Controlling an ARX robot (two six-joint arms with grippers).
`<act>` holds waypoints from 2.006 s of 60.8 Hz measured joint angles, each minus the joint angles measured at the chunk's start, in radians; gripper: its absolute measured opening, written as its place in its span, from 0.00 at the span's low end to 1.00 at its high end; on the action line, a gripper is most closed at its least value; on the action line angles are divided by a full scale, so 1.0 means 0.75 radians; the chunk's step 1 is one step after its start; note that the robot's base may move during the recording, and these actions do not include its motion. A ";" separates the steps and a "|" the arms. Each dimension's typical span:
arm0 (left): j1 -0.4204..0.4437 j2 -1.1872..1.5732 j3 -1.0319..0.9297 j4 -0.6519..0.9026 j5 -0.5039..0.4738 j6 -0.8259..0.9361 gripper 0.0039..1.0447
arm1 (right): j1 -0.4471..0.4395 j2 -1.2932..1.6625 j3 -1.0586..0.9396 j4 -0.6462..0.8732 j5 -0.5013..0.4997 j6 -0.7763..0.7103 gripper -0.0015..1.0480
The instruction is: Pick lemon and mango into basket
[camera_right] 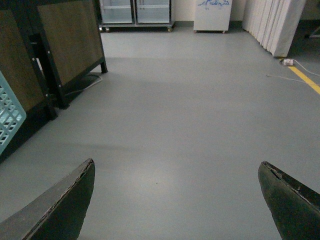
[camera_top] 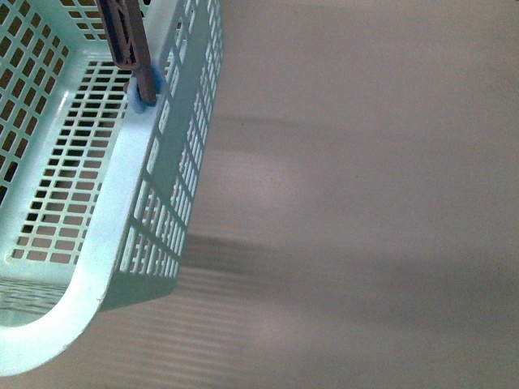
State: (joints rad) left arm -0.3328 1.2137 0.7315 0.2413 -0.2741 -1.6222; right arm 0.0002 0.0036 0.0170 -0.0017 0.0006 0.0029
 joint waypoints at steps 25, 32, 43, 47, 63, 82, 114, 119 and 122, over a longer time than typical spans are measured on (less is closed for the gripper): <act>0.000 0.000 0.000 0.000 0.000 0.000 0.04 | 0.000 0.000 0.000 0.001 -0.001 -0.001 0.92; 0.000 0.000 0.000 0.000 0.000 0.000 0.04 | 0.000 0.000 0.000 0.001 -0.001 0.001 0.92; 0.000 0.000 0.000 0.000 0.000 -0.001 0.04 | 0.000 0.000 0.000 0.001 -0.001 0.000 0.92; 0.000 0.000 0.000 0.000 0.000 -0.001 0.04 | 0.000 0.000 0.000 0.001 -0.001 0.000 0.92; 0.000 0.000 0.000 0.000 0.000 -0.001 0.04 | 0.000 0.000 0.000 0.001 -0.001 -0.001 0.92; 0.000 0.000 0.000 0.000 0.000 -0.001 0.04 | 0.000 0.000 0.000 0.001 0.000 0.001 0.92; 0.000 0.000 0.000 0.000 0.000 -0.003 0.04 | 0.000 0.000 0.000 0.001 -0.001 0.000 0.92; 0.000 0.000 0.000 0.000 0.000 -0.003 0.04 | 0.000 0.000 0.000 0.001 -0.001 0.000 0.92; 0.000 0.000 0.000 0.000 0.000 -0.003 0.04 | 0.000 0.000 0.000 0.001 0.000 0.001 0.92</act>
State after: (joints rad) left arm -0.3328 1.2137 0.7315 0.2413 -0.2741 -1.6241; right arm 0.0002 0.0036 0.0170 -0.0013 0.0006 0.0032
